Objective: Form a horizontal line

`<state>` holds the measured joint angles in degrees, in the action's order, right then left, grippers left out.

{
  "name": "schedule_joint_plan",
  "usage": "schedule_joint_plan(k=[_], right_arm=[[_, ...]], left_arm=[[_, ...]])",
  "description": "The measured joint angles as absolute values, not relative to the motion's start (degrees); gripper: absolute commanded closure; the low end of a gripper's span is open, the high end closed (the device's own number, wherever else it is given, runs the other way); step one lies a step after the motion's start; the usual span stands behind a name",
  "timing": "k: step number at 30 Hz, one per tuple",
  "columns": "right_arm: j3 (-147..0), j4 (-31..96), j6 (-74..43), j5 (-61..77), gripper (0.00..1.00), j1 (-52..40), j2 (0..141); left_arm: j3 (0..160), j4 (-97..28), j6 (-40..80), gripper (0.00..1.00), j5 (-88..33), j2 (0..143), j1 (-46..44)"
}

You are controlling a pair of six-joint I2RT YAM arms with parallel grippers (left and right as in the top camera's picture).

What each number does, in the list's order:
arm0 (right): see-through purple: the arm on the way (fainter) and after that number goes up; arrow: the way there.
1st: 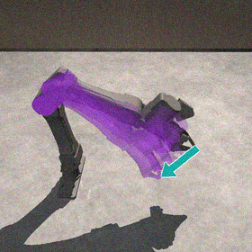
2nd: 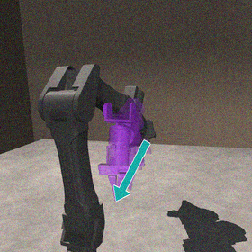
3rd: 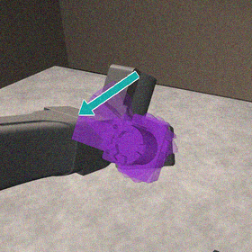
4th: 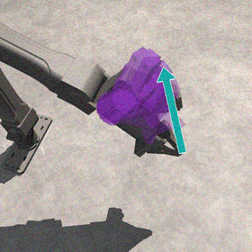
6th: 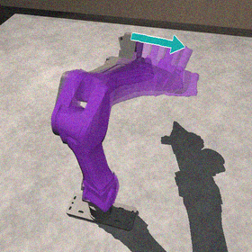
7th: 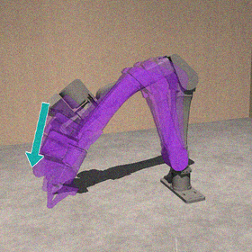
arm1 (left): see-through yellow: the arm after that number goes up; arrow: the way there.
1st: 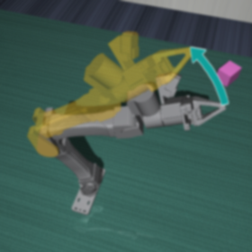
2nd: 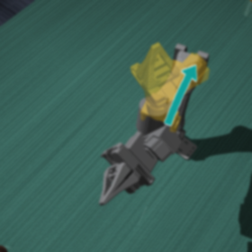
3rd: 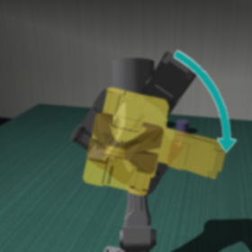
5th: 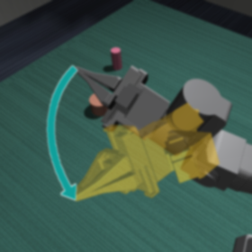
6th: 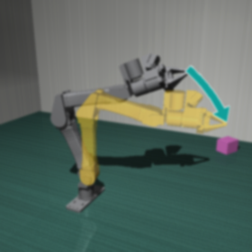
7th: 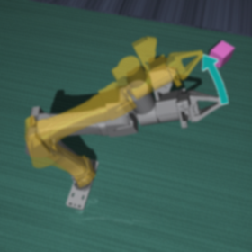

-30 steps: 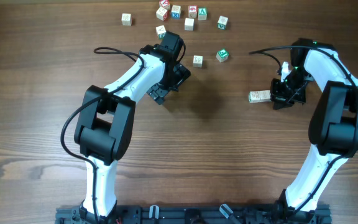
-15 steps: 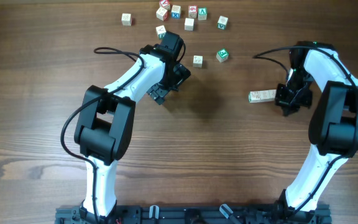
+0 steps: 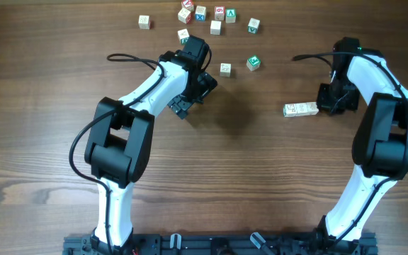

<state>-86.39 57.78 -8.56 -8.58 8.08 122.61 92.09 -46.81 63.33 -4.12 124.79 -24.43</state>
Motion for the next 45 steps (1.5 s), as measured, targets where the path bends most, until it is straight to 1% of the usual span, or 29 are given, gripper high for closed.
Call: schedule_joint_plan(k=[7, 13, 18, 34, 45], right_arm=[[-86.5, 56.4, -5.9, -3.4, 0.95, 8.1, 122.4], [-86.6, 56.2, -5.7, 2.6, 0.95, 8.1, 122.4], [-86.6, 56.3, -5.7, 4.8, 0.95, 8.1, 122.4], [-86.6, 59.7, -6.4, 6.4, 0.95, 8.1, 122.4], [-86.6, 56.2, -6.8, 6.5, 0.96, 8.1, 122.4]], left_arm=[[92.1, -46.8, 63.3, 0.0, -4.1, 124.8, -24.4], [92.1, -46.8, 63.3, 0.0, -4.1, 124.8, -24.4], [92.1, -46.7, 63.3, 0.0, -4.1, 124.8, -24.4], [92.1, -46.7, 63.3, 0.0, -4.1, 124.8, -24.4], [92.1, -46.7, 63.3, 0.0, -4.1, 124.8, -24.4]])
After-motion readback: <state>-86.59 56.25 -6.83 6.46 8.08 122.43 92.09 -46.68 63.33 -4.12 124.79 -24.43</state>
